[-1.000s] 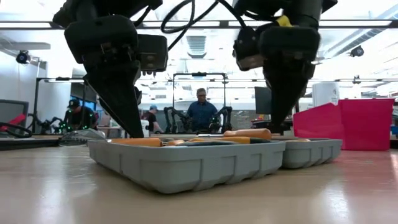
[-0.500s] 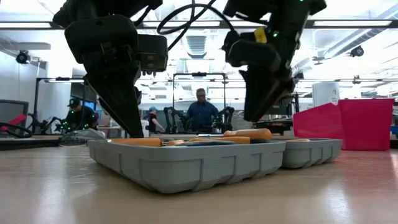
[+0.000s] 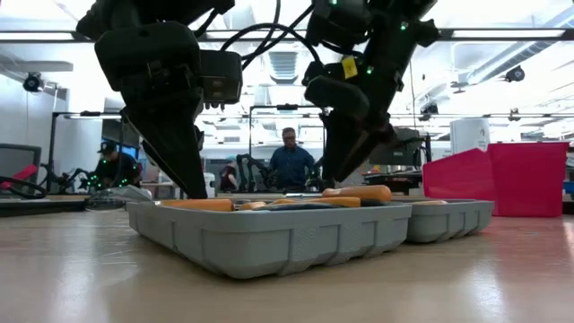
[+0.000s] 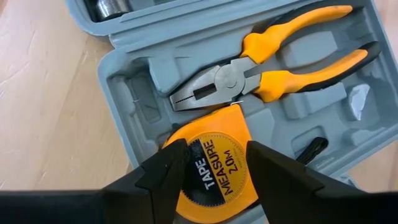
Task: Prefit tool cases
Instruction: Adjust the yellow nut driver in the gray pre-fit tool case
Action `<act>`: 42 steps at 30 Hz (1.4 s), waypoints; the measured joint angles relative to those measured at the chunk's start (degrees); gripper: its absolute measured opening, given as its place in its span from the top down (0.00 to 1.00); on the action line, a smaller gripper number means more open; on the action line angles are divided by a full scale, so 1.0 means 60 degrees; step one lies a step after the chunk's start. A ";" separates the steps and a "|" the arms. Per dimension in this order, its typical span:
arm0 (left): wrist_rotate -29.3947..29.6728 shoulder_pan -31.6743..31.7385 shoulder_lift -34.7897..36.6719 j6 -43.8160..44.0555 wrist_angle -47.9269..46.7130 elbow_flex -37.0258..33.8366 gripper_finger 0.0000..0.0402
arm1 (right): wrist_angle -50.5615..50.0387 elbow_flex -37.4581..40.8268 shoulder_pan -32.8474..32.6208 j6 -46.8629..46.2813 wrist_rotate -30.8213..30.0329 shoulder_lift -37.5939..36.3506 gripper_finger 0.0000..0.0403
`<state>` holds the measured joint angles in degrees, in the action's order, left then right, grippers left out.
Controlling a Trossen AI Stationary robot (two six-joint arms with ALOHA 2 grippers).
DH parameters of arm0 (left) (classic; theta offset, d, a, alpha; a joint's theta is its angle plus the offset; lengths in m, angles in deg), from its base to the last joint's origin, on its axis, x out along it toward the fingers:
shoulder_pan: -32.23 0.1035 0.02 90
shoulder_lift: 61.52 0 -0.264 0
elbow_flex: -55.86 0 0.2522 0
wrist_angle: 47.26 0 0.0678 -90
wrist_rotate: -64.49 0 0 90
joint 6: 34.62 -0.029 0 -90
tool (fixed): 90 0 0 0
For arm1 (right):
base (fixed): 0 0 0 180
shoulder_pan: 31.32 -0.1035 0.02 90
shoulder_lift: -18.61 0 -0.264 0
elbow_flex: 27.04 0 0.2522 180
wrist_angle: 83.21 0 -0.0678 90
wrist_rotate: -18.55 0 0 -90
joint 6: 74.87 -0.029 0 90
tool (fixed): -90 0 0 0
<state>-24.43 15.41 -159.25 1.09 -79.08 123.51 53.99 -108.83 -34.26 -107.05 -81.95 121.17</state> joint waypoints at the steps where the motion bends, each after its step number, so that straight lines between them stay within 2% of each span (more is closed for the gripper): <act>1: -0.0003 0.0000 0.0000 0.0000 0.0003 0.0000 0.54 | 0.0026 0.0000 0.0008 0.0000 -0.0004 0.0045 0.63; 23: 0.0007 0.0007 0.0018 -0.0068 -0.0071 -0.0001 0.53 | 0.0284 0.0117 -0.0026 0.0189 0.0251 0.0674 0.73; 42: 0.0395 -0.0004 0.0025 0.0182 -0.0142 -0.0003 0.54 | -0.0072 0.0127 -0.0127 0.0240 0.0811 0.0630 0.92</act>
<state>-22.06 15.39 -159.10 2.18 -79.93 123.49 53.56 -108.06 -35.03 -105.61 -77.08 124.95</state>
